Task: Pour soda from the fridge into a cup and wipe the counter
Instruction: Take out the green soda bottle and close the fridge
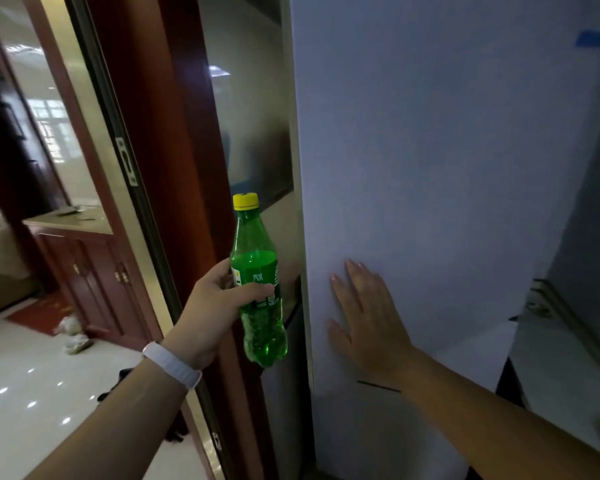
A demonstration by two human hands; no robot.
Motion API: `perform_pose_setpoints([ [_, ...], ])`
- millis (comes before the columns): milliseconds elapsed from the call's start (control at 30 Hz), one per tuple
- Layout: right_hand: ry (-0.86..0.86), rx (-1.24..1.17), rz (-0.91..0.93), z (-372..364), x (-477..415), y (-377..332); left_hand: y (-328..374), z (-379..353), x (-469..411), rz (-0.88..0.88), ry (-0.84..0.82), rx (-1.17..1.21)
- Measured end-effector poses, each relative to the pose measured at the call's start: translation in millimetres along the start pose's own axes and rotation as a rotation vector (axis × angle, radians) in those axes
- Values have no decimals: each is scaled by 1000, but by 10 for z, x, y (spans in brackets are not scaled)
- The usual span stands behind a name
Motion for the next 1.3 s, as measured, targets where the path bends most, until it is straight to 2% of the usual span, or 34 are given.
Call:
perform_pose_setpoints([
  [333,-186,52,-58,-400,-343,856,-244,-214,-354,36,144,-20],
  [667,-297,194,-79,-837,-607,1343,-689,-492,-818,121,173,38],
  [800,-297,244,-108,-991,-760,1452,-863,-557,-1097,135,138,79],
  [933,-412,264,-150,-1124,-899,1521,-1009,-618,-1422,148,89,133],
  [1133,-332,271,-177,-1304,-1049,1688,-1142,-688,-1896,146,-5,215],
  [1300,-333,314,-169,-1460,-1093,1894,-1265,-672,-2254,148,-30,213],
])
Point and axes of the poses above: each hand's wrist, its own x-axis away from the middle knuckle, its own z-axis out of the back of the hand, y = z × x, the point moved 3 cm from there along -x, towards the middle knuckle, and after that the axes turned 12 degrees about -y, right-handed, at the moved point
